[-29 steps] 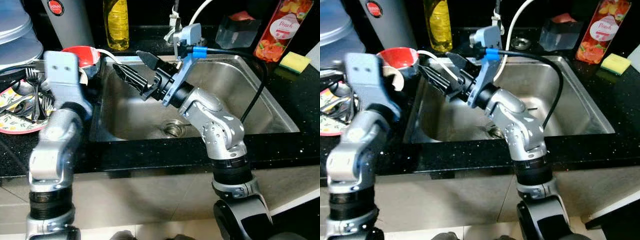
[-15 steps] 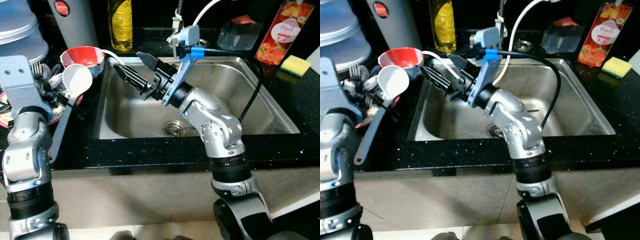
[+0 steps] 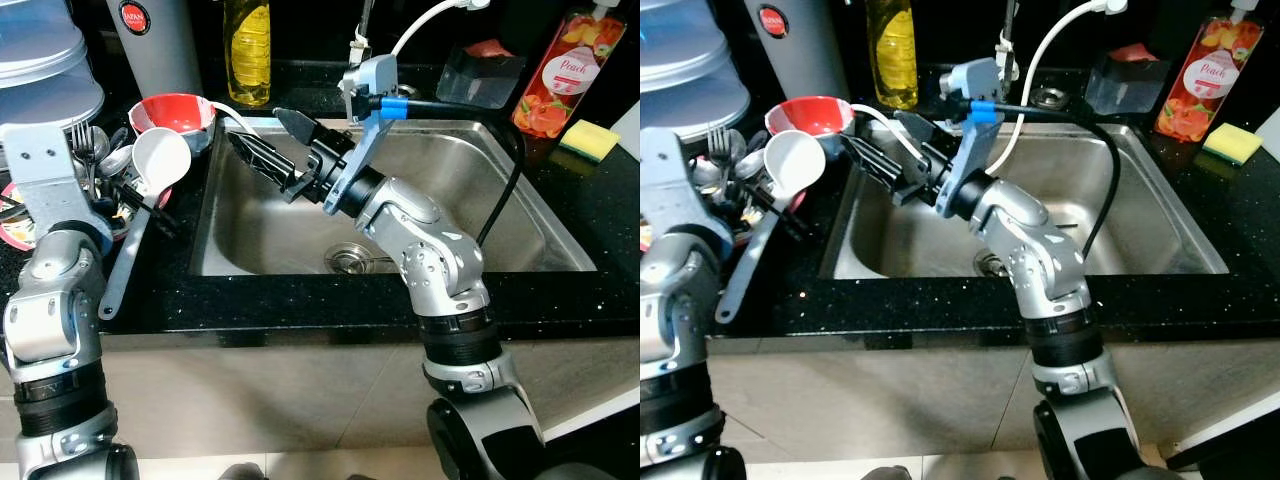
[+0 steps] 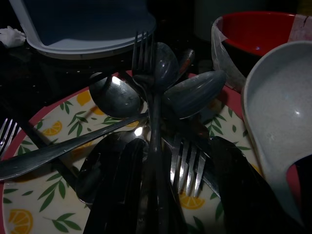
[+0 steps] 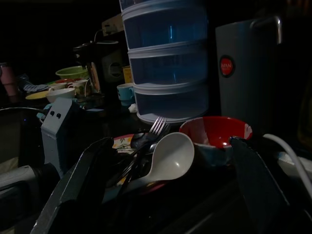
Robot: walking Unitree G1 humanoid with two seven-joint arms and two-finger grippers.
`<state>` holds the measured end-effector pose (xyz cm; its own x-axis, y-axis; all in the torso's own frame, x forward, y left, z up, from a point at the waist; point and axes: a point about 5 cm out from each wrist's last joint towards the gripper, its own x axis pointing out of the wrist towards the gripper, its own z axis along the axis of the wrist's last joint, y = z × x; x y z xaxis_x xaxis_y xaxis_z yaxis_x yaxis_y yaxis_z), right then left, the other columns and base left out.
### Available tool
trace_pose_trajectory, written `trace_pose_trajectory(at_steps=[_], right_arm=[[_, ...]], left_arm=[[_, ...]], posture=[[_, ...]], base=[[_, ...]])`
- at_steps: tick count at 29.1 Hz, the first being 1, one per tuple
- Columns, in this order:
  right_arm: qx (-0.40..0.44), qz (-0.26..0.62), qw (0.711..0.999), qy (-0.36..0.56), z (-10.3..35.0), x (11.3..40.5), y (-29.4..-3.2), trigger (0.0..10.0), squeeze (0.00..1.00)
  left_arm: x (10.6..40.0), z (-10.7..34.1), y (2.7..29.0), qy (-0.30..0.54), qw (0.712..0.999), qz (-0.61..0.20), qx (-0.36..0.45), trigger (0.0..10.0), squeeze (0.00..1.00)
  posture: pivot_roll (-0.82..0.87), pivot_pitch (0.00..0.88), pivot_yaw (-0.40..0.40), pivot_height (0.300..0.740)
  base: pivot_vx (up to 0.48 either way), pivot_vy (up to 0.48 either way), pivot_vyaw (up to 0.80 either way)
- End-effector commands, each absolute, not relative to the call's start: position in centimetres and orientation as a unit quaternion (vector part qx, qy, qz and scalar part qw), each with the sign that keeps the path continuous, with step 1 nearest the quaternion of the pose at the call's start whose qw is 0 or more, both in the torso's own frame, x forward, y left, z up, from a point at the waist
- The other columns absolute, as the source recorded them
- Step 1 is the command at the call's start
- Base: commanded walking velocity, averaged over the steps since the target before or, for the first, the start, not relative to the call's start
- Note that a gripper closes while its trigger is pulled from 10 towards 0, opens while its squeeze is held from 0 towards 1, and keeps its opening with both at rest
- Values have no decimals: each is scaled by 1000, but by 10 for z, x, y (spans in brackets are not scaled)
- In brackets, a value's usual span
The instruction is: Kitchen organization
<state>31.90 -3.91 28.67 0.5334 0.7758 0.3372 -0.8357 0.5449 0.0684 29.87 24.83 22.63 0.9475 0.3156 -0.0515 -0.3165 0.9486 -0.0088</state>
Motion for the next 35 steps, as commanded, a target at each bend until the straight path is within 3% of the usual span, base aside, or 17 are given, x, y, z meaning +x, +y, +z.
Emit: trace_pose_trajectory(at_steps=[1, 32, 33, 34, 35], right_arm=[[110, 459, 871, -139, 287, 320, -42, 10000, 0], [136, 468, 859, -156, 299, 312, -44, 10000, 0], [134, 464, 862, -153, 297, 314, -45, 10000, 0], [134, 464, 862, -153, 297, 314, -45, 10000, 0], [136, 461, 863, -152, 296, 314, -46, 10000, 0]], left_arm=[[298, 224, 247, 36, 986, 161, -18, 10000, 0], [287, 214, 243, 88, 981, 151, -83, 10000, 0], [288, 212, 244, 90, 980, 155, -86, 8549, 0], [288, 212, 244, 90, 980, 155, -86, 8549, 0], [287, 211, 244, 92, 979, 158, -91, 4941, 0]], posture=[[207, 0, -34, 740], [209, 9, -29, 740], [203, 8, -28, 740], [203, 8, -28, 740], [201, 1, -27, 740]], base=[[0, 0, 0], [0, 0, 0], [0, 0, 0], [0, 0, 0], [0, 0, 0]])
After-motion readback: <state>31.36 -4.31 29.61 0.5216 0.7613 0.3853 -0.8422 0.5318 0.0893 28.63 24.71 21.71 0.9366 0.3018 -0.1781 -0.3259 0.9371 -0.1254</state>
